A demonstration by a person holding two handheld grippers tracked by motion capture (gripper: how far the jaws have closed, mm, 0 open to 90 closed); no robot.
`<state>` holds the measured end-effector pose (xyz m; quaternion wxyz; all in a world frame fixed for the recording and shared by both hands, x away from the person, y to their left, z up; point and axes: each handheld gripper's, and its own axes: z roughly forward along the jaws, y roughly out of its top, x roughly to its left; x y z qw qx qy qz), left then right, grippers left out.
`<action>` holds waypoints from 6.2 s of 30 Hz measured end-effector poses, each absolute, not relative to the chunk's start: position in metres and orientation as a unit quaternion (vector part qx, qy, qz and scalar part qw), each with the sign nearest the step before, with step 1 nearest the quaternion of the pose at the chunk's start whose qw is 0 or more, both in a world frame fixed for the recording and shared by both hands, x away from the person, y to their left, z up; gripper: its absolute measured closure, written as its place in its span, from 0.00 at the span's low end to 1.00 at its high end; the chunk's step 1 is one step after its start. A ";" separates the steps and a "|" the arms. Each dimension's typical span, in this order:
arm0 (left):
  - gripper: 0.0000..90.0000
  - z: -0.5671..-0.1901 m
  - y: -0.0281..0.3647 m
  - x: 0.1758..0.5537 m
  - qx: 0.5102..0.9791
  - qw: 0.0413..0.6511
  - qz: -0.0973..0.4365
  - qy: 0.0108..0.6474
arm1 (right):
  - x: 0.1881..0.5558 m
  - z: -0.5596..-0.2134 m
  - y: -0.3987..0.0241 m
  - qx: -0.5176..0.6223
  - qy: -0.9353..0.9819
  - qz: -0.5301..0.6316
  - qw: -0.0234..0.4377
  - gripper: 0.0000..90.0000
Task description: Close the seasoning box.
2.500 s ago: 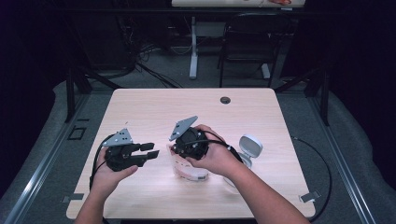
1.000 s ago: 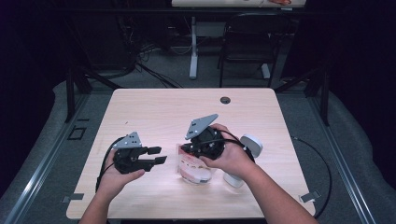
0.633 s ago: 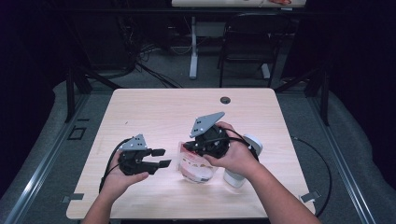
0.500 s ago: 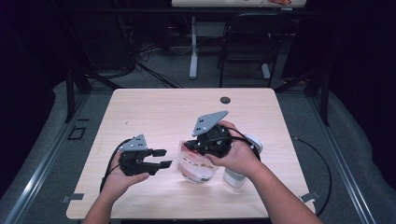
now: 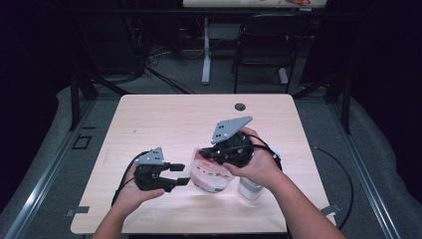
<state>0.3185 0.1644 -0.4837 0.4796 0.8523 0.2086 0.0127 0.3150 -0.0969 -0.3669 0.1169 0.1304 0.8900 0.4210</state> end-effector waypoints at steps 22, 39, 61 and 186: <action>0.51 -0.496 0.147 0.319 0.859 0.478 -0.003 0.183 | 0.311 -0.361 -0.098 0.116 0.889 0.430 0.110 1.00; 0.46 -0.500 0.139 0.318 0.863 0.476 -0.004 0.168 | 0.308 -0.352 -0.091 0.100 0.889 0.434 0.103 1.00; 0.42 -0.517 0.129 0.319 0.870 0.466 -0.017 0.160 | 0.306 -0.343 -0.092 0.093 0.885 0.445 0.102 1.00; 0.72 -0.464 0.141 0.321 0.930 0.316 -0.027 0.183 | 0.302 -0.404 -0.179 0.160 0.828 0.527 0.102 1.00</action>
